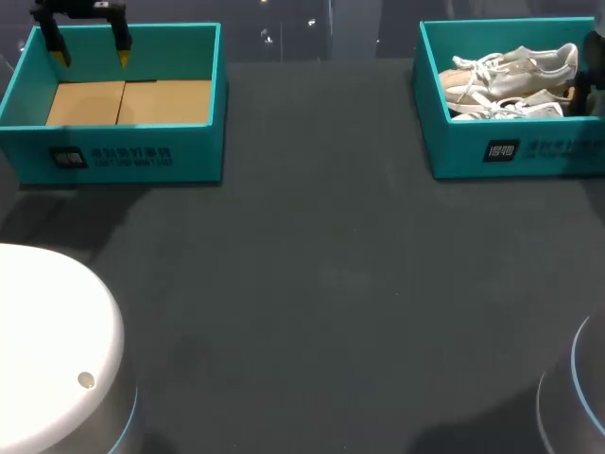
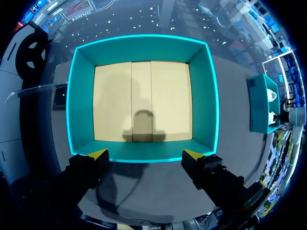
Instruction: Take the shoe out of the shoebox, open the shoe tongue, remove and reinsert the insole, then place the shoe into the shoebox
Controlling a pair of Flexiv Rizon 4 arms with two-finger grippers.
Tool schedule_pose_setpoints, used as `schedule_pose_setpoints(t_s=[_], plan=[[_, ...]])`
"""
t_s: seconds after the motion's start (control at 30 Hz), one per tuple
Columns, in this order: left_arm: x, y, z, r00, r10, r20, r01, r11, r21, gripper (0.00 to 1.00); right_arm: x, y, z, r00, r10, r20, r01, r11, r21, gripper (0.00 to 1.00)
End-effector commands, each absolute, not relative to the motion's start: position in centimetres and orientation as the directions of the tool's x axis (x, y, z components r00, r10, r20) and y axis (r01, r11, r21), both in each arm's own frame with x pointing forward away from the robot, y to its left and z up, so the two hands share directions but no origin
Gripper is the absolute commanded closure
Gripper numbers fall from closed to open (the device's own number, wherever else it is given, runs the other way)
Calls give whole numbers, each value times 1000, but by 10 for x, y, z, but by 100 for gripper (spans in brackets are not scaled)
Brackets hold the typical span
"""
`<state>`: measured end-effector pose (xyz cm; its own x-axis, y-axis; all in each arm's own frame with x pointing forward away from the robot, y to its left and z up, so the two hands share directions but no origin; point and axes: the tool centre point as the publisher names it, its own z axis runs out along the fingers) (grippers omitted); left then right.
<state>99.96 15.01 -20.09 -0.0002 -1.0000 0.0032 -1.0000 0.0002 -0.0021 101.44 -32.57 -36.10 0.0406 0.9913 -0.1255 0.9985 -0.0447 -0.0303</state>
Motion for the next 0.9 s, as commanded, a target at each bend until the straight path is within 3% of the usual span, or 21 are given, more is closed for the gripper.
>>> schedule_pose_setpoints(t_s=[0.03, 0.37, 0.47, 0.53, 0.9], plan=[[1000, 150, -201, 0, -1000, 2, -1000, 0, -1, 0, 1019, -325, -367, 40, 991, -127, 998, -46, -40, 35], [1000, 150, -201, 0, -1000, 2, -1000, 0, -1, 0, 1020, -326, -371, 47, 991, -125, 997, -54, -52, 62], [1000, 150, -201, 0, -1000, 2, -1000, 0, -1, 0, 1019, -327, -371, 51, 991, -125, 997, -58, -51, 78], [1000, 150, -201, 0, -1000, 2, -1000, 0, -1, 0, 1019, -327, -370, 54, 991, -126, 997, -60, -49, 100], [1000, 150, -201, 0, -1000, 2, -1000, 0, -1, 0, 1015, -331, -361, 70, 990, -122, 996, -75, -41, 100]])
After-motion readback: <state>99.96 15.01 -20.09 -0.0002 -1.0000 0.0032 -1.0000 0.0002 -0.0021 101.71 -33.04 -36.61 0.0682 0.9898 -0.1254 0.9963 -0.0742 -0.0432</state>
